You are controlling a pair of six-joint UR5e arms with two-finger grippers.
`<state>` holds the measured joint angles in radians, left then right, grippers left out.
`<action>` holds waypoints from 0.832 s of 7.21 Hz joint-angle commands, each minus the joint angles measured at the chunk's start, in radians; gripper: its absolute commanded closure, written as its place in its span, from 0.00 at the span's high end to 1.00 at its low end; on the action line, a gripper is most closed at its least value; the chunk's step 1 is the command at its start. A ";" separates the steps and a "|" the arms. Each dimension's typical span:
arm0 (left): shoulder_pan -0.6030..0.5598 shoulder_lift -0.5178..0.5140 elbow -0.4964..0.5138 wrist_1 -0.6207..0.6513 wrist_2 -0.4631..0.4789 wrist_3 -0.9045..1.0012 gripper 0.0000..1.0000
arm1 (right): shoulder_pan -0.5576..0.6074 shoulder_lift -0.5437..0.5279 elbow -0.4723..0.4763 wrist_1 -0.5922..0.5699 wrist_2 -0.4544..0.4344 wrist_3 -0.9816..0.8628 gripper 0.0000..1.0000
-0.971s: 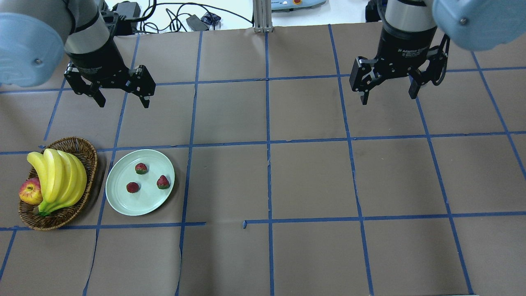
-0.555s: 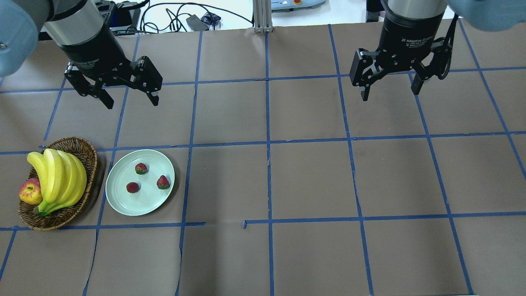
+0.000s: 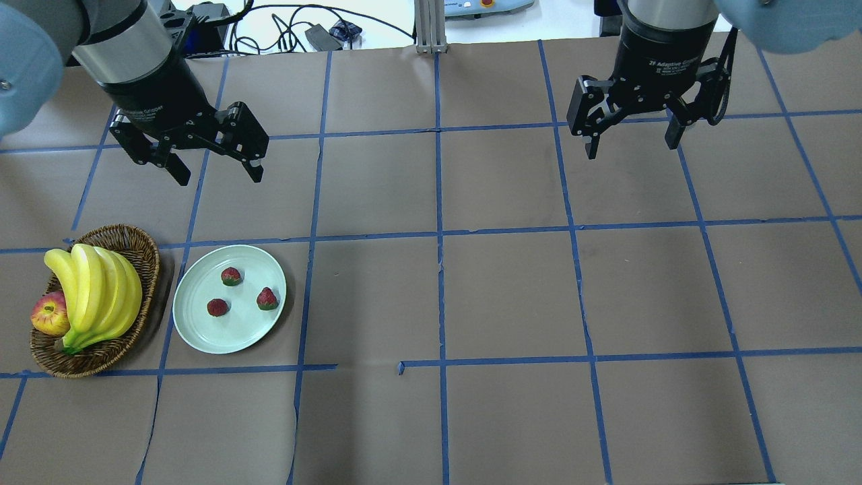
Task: Collect all strawberries into plate
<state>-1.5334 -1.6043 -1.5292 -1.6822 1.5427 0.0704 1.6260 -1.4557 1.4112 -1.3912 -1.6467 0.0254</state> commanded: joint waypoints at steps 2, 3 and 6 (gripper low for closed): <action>0.001 0.003 -0.008 0.016 0.002 -0.029 1.00 | 0.000 0.000 0.000 -0.022 -0.001 0.005 1.00; 0.001 0.004 -0.011 0.016 0.003 -0.029 1.00 | 0.000 0.001 0.000 -0.023 -0.001 0.005 1.00; 0.001 0.006 -0.012 0.019 0.000 -0.040 1.00 | 0.000 0.001 0.000 -0.026 0.023 -0.004 1.00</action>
<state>-1.5325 -1.5987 -1.5418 -1.6645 1.5448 0.0373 1.6260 -1.4540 1.4113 -1.4151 -1.6403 0.0270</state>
